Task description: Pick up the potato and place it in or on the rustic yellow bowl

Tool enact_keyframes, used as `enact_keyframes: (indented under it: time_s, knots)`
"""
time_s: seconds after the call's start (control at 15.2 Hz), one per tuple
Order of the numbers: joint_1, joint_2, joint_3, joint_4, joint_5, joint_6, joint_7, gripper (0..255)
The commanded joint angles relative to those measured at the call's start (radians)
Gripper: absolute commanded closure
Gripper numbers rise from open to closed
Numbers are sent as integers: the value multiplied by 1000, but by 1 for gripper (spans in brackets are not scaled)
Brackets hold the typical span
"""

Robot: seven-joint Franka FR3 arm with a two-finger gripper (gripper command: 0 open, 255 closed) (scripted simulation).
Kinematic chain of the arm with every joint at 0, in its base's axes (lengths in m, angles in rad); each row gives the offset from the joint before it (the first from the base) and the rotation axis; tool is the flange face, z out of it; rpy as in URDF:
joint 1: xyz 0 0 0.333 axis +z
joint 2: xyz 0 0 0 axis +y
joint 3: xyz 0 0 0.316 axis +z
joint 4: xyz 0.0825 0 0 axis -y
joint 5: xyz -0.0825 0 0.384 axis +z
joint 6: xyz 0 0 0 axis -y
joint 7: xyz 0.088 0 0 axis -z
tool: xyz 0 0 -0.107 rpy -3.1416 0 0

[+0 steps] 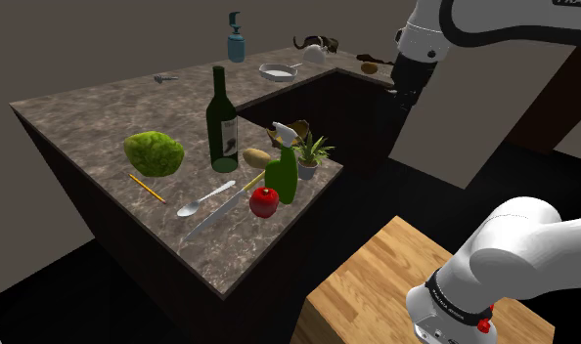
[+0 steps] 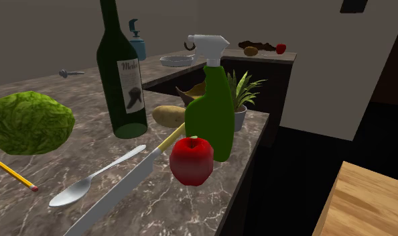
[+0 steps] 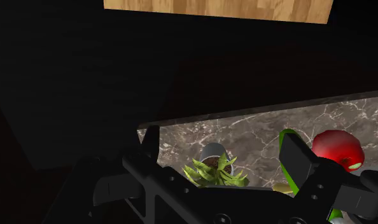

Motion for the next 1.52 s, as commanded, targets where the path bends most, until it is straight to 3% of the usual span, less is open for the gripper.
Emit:
enact_keyframes:
  time_s: [0.0, 0.73, 1.45]
  knots:
    - [0, 0, 0, 0, 0, 0, 0, 0]
    - [25, 432, 47, 167, 42, 213, 46, 0]
    - [51, 877, 82, 485, 48, 291, 87, 0]
